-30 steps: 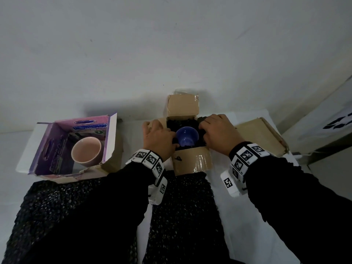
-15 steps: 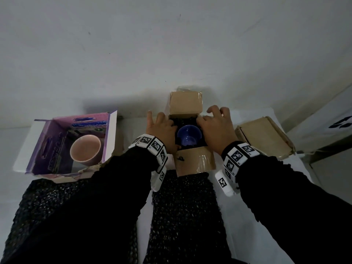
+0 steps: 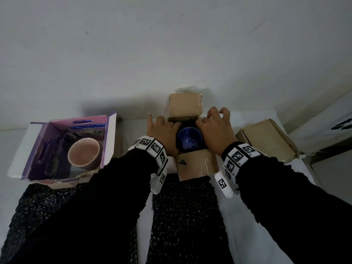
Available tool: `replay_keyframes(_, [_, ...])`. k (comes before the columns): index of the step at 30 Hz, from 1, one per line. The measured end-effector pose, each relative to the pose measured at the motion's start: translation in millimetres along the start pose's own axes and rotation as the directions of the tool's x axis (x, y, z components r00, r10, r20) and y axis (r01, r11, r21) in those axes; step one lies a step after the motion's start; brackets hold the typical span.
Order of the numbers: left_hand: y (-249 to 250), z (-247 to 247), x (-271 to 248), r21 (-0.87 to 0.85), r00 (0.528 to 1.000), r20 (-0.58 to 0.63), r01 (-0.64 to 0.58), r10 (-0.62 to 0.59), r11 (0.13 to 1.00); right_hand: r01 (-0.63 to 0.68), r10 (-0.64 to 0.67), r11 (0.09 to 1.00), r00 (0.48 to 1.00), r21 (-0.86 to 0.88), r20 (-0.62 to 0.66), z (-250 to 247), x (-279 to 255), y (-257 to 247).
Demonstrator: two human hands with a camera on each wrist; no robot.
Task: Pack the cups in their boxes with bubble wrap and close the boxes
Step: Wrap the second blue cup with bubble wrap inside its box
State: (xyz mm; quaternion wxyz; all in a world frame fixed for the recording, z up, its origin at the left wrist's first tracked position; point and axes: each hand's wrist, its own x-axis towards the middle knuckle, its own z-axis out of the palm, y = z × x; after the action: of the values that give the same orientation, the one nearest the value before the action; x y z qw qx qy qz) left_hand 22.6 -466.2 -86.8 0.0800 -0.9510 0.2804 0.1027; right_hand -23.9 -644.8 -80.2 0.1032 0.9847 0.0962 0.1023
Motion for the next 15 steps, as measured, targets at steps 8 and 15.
replay_keyframes(8, [0,2,8,0.047,0.998,0.059,-0.019,0.016,0.999,0.028,-0.033,0.999,0.984,0.034,0.174,9,7,1])
replay_keyframes(15, [7,0,7,0.066,0.996,0.079,0.045,-0.051,0.997,0.023,-0.024,1.000,0.943,0.007,0.332,17,13,-1])
